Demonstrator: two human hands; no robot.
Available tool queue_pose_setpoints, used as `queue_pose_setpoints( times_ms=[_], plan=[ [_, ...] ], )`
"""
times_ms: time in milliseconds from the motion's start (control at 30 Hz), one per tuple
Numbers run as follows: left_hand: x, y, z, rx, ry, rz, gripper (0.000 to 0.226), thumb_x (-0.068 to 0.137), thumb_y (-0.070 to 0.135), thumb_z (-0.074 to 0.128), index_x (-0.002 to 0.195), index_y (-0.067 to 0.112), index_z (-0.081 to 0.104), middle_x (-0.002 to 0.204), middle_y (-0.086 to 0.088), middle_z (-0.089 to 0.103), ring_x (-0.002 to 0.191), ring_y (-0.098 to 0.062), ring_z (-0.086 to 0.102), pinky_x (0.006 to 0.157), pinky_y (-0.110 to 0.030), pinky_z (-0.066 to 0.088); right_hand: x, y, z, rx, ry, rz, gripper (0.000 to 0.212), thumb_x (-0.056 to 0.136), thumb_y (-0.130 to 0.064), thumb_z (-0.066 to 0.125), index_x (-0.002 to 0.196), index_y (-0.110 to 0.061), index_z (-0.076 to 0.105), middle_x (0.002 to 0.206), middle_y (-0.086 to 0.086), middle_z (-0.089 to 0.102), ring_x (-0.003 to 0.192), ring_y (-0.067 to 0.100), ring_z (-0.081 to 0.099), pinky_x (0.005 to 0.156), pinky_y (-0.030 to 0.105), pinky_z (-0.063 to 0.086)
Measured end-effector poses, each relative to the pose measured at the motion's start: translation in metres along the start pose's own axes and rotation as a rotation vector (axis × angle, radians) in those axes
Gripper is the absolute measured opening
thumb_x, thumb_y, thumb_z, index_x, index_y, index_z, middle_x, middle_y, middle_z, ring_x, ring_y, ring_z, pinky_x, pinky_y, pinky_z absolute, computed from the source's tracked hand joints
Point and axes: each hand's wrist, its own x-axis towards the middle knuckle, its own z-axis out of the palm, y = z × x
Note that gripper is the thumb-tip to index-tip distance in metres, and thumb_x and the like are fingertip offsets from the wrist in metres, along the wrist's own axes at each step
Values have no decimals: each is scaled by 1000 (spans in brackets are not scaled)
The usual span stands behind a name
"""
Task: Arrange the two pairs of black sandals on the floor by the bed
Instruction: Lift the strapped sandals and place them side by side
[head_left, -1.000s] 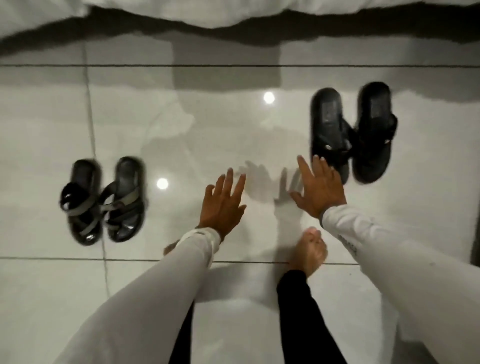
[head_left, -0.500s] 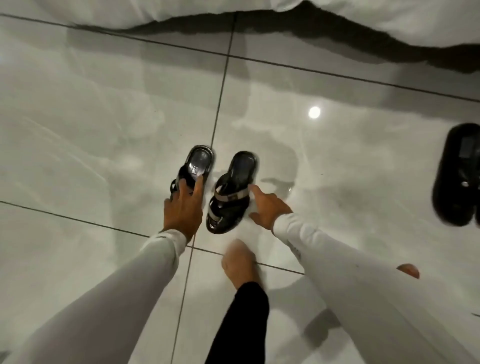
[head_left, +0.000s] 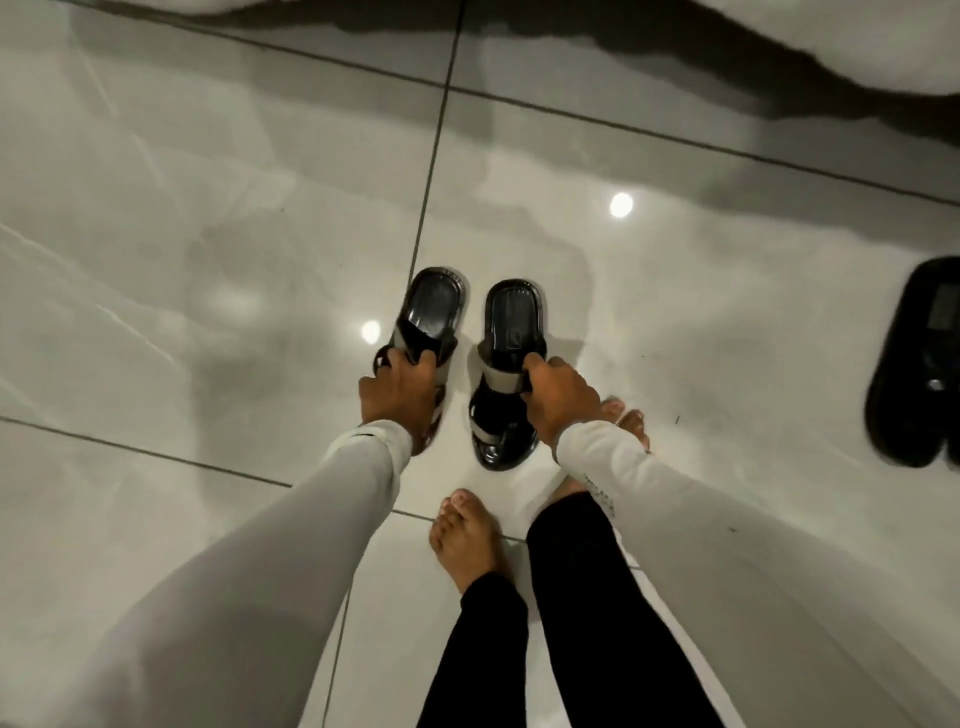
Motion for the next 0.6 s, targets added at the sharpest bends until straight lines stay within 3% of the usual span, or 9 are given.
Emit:
queue_pose_setpoints(
  times_ms=[133, 333, 433, 600],
  plan=[
    [24, 53, -28, -38, 14, 66, 29, 96, 23, 46, 124, 15, 44, 114, -18, 60, 97, -40, 64, 78, -47, 49, 18, 27, -38, 1, 30, 29, 31, 85, -18, 56, 114, -16, 45, 107, 13, 56, 90, 39, 60, 76, 41, 50],
    [63, 114, -71, 2, 40, 90, 36, 94, 24, 55, 128, 19, 43, 117, -16, 59, 103, -36, 62, 83, -49, 49, 50, 57, -95, 36, 109, 47, 33, 87, -18, 56, 118, -16, 45, 110, 14, 56, 97, 39, 60, 80, 43, 50],
    [84, 128, -92, 45, 44, 95, 46, 91, 22, 61, 133, 19, 41, 119, -15, 56, 105, -36, 61, 84, -48, 49, 67, 66, -116, 52, 128, 38, 32, 87, -19, 57, 116, -16, 46, 112, 15, 57, 96, 39, 60, 78, 41, 48],
    [108, 138, -110, 91, 86, 106, 37, 95, 28, 55, 129, 17, 45, 111, -15, 61, 99, -36, 64, 78, -44, 49, 86, 71, -138, 49, 151, 19, 30, 87, -20, 56, 115, -15, 46, 109, 15, 56, 96, 40, 60, 78, 42, 49]
  ],
)
